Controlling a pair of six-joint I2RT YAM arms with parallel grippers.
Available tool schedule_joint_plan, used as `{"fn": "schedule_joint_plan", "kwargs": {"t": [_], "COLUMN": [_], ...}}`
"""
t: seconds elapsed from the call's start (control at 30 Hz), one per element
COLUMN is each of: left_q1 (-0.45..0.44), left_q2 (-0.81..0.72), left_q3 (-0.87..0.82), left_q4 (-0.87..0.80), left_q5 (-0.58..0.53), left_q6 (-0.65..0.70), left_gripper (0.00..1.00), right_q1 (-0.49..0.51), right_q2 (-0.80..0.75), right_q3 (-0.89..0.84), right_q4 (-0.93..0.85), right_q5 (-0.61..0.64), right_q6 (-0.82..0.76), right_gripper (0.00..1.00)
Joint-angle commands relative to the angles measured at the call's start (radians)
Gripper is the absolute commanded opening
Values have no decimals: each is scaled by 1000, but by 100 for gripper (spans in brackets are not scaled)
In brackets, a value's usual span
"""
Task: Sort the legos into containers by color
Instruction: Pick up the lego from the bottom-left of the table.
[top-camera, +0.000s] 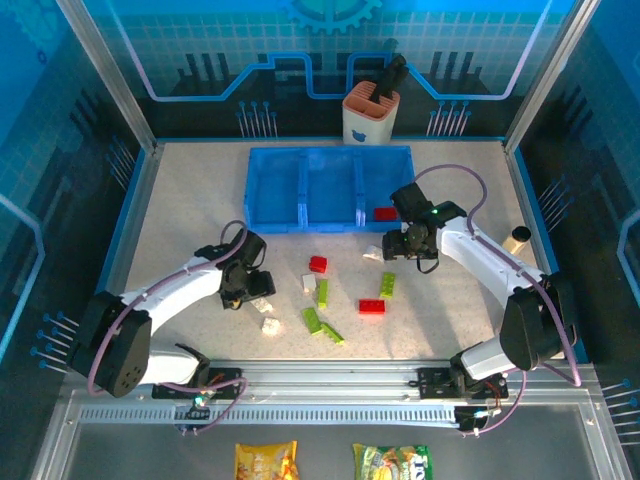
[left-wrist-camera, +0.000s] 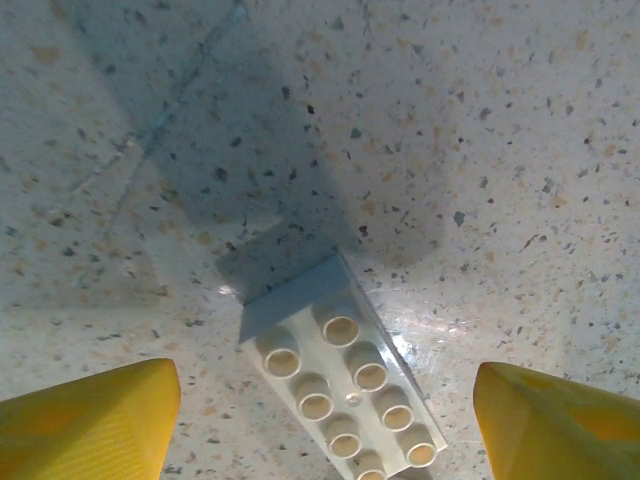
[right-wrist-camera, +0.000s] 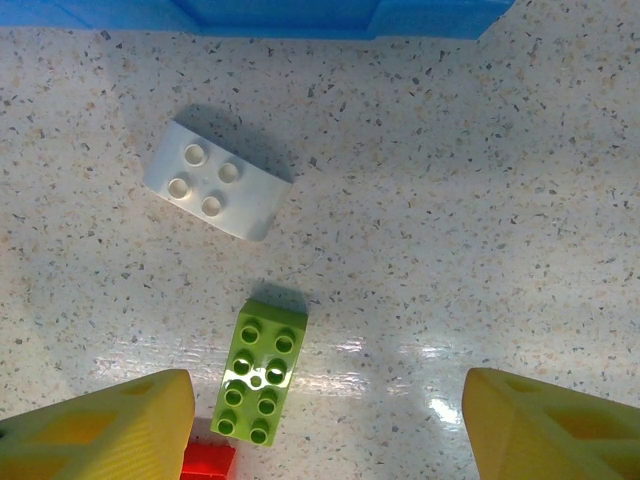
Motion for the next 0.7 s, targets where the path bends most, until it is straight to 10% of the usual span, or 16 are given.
{"fn": "schedule_joint_plan", "kwargs": {"t": [0.0,0.67], "left_q1": [-22,-149], "left_q2": [23,119], "left_q3": [-15,62], "left_q4": [64,14], "left_q5": [31,-9], "left_q6": [-58,-60], "left_gripper": [76,53], "right_q1": [13,19], "right_q2": [-14,-28], "right_q3": [-10,-7], "right_q4": [-4,-17], "right_q5": [5,4], "right_q6": [2,1], "right_gripper": [72,71]}}
